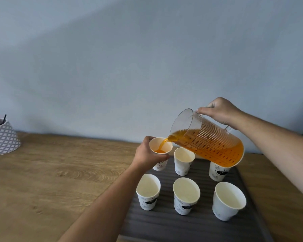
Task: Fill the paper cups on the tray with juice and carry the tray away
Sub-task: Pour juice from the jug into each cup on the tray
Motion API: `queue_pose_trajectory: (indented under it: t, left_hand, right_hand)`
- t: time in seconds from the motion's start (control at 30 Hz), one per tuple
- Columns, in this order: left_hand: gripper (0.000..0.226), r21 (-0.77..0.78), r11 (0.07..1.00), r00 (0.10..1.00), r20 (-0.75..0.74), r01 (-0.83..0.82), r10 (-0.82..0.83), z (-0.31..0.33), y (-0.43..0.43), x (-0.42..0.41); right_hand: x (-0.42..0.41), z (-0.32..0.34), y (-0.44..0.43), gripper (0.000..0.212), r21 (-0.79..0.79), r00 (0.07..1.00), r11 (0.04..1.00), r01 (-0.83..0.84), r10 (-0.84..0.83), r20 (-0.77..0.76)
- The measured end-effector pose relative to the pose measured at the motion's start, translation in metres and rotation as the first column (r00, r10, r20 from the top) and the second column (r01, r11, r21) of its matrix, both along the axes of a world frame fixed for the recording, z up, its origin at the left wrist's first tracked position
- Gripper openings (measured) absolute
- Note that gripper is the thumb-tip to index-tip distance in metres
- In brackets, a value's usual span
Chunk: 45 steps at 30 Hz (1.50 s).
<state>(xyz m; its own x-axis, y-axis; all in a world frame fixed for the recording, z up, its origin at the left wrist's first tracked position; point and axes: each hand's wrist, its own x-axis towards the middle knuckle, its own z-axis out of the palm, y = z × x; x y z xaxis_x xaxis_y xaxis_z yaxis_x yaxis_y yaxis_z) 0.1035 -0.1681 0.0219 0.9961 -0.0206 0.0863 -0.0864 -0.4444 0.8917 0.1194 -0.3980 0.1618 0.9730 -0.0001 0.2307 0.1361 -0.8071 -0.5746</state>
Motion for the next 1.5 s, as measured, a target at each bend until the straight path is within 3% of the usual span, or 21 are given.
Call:
queue_pose_trajectory:
  t: [0.47,0.8,0.93,1.13,1.5]
  left_hand:
    - [0.070,-0.037,0.999,1.000,-0.005,-0.008,0.008,-0.001,0.000,0.002]
    - [0.060,-0.120,0.993,1.000,-0.004,-0.010,0.009,0.009,0.002,0.012]
    - [0.061,-0.071,0.997,1.000,-0.016,-0.015,0.014,0.007,0.003,0.017]
    - [0.066,0.127,0.991,0.993,-0.107,-0.034,0.048,-0.011,0.004,0.028]
    - [0.068,0.247,0.969,0.981,-0.189,0.003,0.045,-0.035,0.003,0.041]
  right_hand:
    - [0.001,-0.003,-0.001,0.055,0.018,1.000,1.000,-0.007,0.007,0.002]
    - [0.000,-0.002,-0.017,0.046,0.346,0.996,0.935,0.079,-0.089,0.015]
    - [-0.003,0.002,-0.029,0.044,0.499,0.991,0.862,0.085,-0.124,0.044]
    - [-0.003,0.003,-0.044,0.050,0.673,0.978,0.733,0.096,-0.195,0.074]
    - [0.007,-0.015,-0.058,0.043,0.723,0.973,0.681,0.121,-0.224,0.048]
